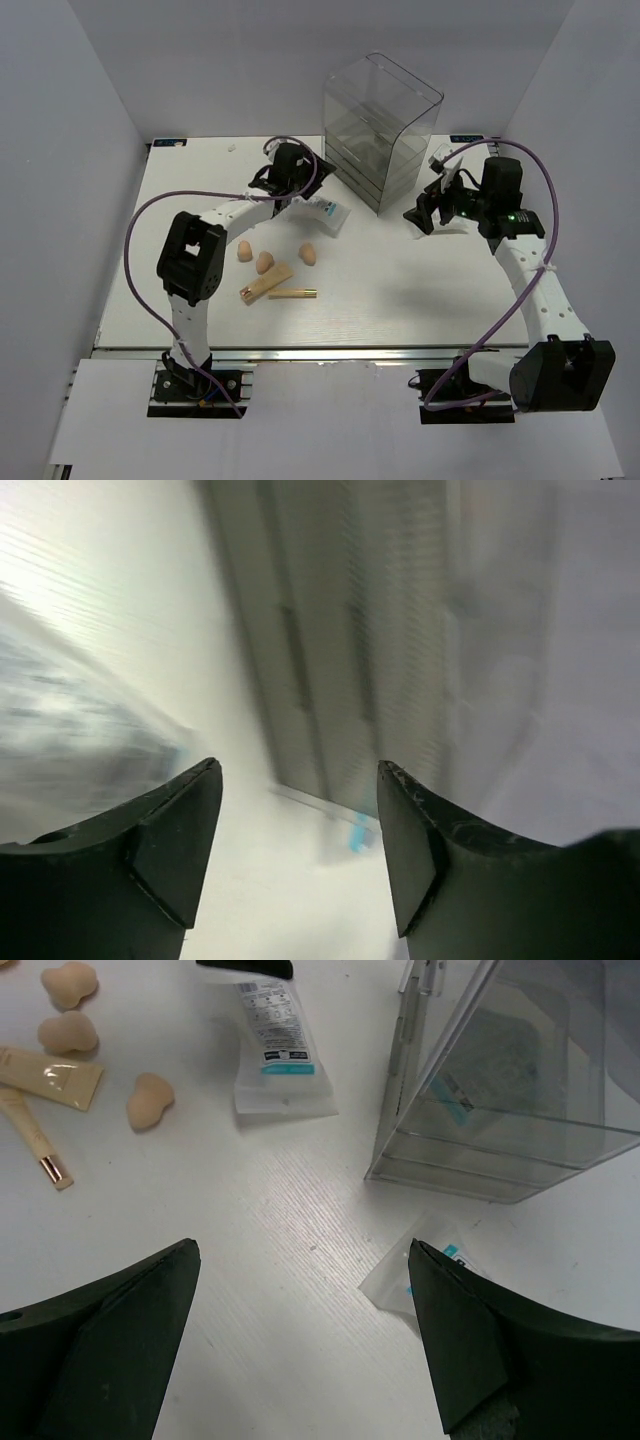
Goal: Organize the makeup
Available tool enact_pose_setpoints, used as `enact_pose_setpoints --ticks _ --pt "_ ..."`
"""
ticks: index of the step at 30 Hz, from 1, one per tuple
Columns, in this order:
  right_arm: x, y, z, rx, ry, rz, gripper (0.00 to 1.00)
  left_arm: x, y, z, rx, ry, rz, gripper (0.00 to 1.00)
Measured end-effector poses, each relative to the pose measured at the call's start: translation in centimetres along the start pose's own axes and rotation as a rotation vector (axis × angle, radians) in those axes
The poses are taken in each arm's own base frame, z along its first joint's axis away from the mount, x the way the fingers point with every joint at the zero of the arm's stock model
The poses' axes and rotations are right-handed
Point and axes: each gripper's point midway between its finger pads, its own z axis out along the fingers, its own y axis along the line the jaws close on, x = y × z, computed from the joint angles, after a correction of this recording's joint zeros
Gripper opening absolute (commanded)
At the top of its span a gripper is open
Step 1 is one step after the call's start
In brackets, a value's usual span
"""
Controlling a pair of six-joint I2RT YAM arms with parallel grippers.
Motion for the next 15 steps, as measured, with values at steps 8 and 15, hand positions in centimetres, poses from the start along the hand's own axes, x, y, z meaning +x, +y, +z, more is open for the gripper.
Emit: enact_pose_setpoints --ticks 8,15 --pt "1.9 1.2 0.7 -0.057 0.028 0.075 0.89 -4.8 6.8 -5.7 -0.386 -0.064 0.145 0.82" --pt "3.4 1.0 1.8 -0.074 0.064 0.135 0.89 -2.3 8.3 -6.1 -0.382 0.024 0.067 0.81"
